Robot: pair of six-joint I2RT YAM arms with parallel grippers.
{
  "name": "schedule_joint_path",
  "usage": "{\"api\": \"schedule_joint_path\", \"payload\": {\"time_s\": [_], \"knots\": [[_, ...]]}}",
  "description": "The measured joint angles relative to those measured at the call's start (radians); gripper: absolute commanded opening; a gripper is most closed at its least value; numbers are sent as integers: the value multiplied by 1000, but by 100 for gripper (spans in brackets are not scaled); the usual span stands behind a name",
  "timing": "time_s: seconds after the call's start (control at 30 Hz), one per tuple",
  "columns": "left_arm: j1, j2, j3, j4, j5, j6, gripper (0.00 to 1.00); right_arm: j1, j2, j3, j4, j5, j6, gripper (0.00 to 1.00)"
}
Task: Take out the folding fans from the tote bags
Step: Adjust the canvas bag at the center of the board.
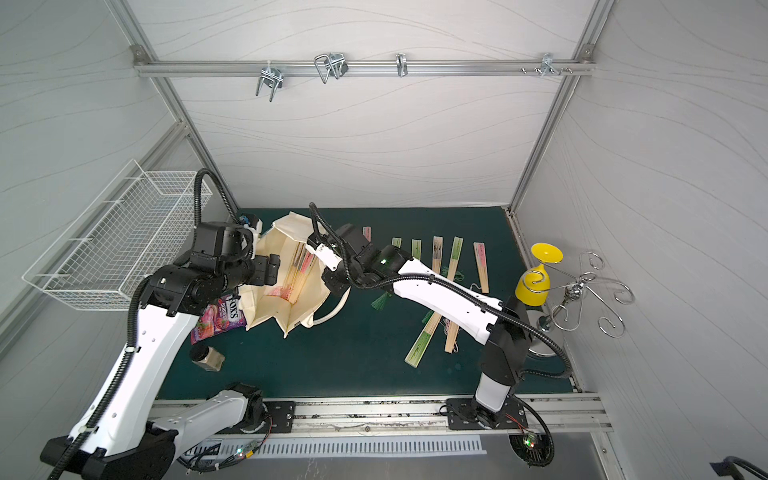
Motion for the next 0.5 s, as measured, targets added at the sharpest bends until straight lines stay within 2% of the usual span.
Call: {"api": "schedule_joint_path", "payload": {"time_s": [0.07, 0.13, 0.17, 0.2, 0.23, 0.27, 0.5], "knots": [[0, -14, -26, 14, -47, 5, 77, 0, -5, -16, 14, 1, -14, 0], [0, -27, -58, 34, -68, 10, 56, 0, -8, -28, 26, 2, -28, 0], [0, -34, -74, 48, -66, 8, 41, 0, -8, -30, 30, 2, -33, 0], [0, -42, -92, 64, -60, 8, 20, 0, -8, -32, 34, 4, -38, 0], [0, -50, -110, 78, -52, 3, 3, 0, -8, -33, 37, 6, -39, 4], [0, -58, -124, 91, -43, 2, 0, 0, -8, -34, 38, 9, -39, 11], [0, -133, -194, 163, 9, -36, 0, 1, -10, -53, 65, 50, 6, 42]]}}
